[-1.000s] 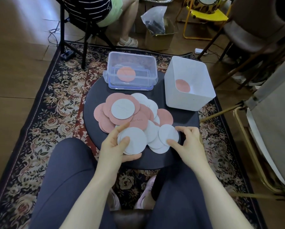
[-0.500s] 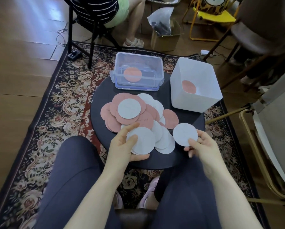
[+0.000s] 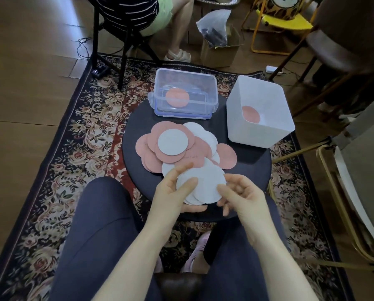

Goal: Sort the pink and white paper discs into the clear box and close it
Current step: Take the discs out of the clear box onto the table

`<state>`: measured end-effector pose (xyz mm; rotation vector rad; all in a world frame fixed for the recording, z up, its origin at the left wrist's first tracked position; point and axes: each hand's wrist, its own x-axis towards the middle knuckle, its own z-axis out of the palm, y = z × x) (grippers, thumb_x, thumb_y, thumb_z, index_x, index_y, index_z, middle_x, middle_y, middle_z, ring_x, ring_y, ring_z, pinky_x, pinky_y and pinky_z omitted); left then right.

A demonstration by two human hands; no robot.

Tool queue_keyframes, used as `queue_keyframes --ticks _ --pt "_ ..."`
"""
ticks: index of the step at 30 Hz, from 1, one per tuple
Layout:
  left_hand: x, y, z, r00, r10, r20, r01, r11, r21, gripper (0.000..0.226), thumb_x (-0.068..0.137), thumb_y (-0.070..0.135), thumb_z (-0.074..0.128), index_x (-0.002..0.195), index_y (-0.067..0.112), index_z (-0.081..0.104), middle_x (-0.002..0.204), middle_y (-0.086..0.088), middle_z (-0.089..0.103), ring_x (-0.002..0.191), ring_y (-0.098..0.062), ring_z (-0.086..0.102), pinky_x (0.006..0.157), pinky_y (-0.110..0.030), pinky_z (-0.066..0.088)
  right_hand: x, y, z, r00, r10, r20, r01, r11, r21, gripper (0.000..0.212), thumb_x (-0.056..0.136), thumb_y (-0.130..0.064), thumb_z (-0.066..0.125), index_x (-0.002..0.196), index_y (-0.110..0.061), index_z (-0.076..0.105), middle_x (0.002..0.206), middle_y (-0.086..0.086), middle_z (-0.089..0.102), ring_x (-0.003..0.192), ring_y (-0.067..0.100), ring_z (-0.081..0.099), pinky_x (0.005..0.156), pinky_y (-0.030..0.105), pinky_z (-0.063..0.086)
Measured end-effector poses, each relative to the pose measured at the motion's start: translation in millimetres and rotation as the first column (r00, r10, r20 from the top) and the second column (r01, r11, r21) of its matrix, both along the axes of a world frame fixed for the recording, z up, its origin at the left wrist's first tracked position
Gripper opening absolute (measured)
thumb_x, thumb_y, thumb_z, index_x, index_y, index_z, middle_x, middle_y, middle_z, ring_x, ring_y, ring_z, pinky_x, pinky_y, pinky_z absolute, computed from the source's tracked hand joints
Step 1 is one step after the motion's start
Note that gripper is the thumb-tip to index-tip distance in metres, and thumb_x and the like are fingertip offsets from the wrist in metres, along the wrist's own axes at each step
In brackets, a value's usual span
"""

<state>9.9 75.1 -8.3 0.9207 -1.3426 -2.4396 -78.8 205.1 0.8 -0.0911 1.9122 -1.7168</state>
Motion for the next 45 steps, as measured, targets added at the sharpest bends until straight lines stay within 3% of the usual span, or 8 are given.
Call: queue_keyframes --ticks 7,11,13,19,26,33,38,45 --pt "-2.6 13.6 -6.2 0.991 -0.115 0.066 0.132 0.872 -0.471 0.029 0.098 0.015 0.048 0.12 0.032 0.053 0.116 0.004 0.06 0.098 -0.017 0.061 0.068 -0.036 0.057 11.0 -7.0 -0.5 0.979 0.143 -0.144 -0.138 0.989 0.046 0.022 0.088 -0.009 0.064 0.086 -0.03 0.071 0.068 -0.008 0.062 0.063 0.01 0.05 0.058 0.017 0.041" --pt "4.3 16.3 -12.7 0.991 -0.007 0.135 0.135 0.077 -0.988 0.022 0.096 0.03 0.043 0.107 0.018 0.058 0.092 0.006 0.06 0.08 -0.016 0.049 0.063 -0.031 0.041 12.1 3.0 -1.1 0.941 0.136 -0.309 -0.116 0.99 0.083 0.026 0.088 -0.003 0.063 0.084 -0.028 0.067 0.075 -0.005 0.067 0.069 0.015 0.054 0.067 0.027 0.045" --pt "8.0 15.8 -19.4 0.99 -0.014 0.139 0.138 -0.05 -0.989 0.02 0.094 0.027 0.046 0.096 0.015 0.06 0.08 0.003 0.054 0.07 -0.02 0.048 0.058 -0.031 0.038 13.3 12.7 -5.4 0.9 0.174 -0.399 -0.111 0.978 0.177 0.03 0.087 -0.006 0.065 0.087 -0.036 0.066 0.076 0.0 0.064 0.069 0.02 0.054 0.068 0.029 0.044" --pt "17.5 20.9 -43.4 0.961 -0.193 0.196 0.236 0.21 -0.949 0.03 0.098 0.032 0.035 0.106 0.018 0.061 0.093 0.007 0.054 0.079 -0.013 0.053 0.064 -0.03 0.046 23.1 27.3 -20.4 0.787 0.275 -0.553 -0.141 0.952 0.273 0.032 0.086 -0.005 0.067 0.097 -0.035 0.065 0.085 -0.004 0.064 0.076 0.016 0.059 0.069 0.021 0.047" --pt "15.1 23.1 -43.6 0.981 -0.138 0.138 0.17 0.256 -0.951 0.017 0.097 0.027 0.038 0.097 0.02 0.053 0.087 0.01 0.051 0.076 -0.011 0.049 0.061 -0.03 0.045 29.3 25.0 -21.9 0.903 0.098 -0.419 -0.058 0.992 0.109 0.026 0.086 -0.002 0.065 0.093 -0.028 0.064 0.086 -0.005 0.069 0.078 0.013 0.065 0.073 0.022 0.052" --pt "-2.0 11.0 -24.0 0.995 -0.04 0.096 0.102 0.577 -0.811 0.02 0.092 0.022 0.05 0.074 0.027 0.043 0.072 0.009 0.051 0.071 -0.01 0.048 0.063 -0.033 0.044 13.0 -0.5 -5.2 0.949 0.029 -0.313 -0.041 0.999 -0.03 0.018 0.088 -0.003 0.063 0.087 -0.021 0.065 0.077 -0.002 0.069 0.062 0.012 0.059 0.056 0.018 0.046" --pt "-24.5 -29.1 6.5 0.993 -0.059 0.101 0.116 0.623 -0.774 0.013 0.088 0.044 0.052 0.096 0.036 0.059 0.087 0.016 0.064 0.077 -0.003 0.056 0.075 -0.025 0.048 -14.5 -25.6 8.5 0.966 0.004 -0.26 -0.033 0.993 -0.11 0.013 0.088 0.001 0.061 0.09 -0.011 0.062 0.065 -0.007 0.064 0.048 0.006 0.049 0.047 0.014 0.04" --pt "-113.7 -155.0 15.0 0.904 0.392 0.167 -0.136 0.637 -0.759 0.024 0.085 0.045 0.055 0.094 0.024 0.056 0.097 0.003 0.064 0.095 -0.028 0.065 0.085 -0.039 0.051 -37.1 -22.4 9.8 0.979 -0.049 -0.2 0.035 0.997 -0.074 0.009 0.089 -0.002 0.061 0.096 -0.008 0.062 0.062 0.0 0.057 0.045 0.01 0.044 0.043 0.015 0.037"
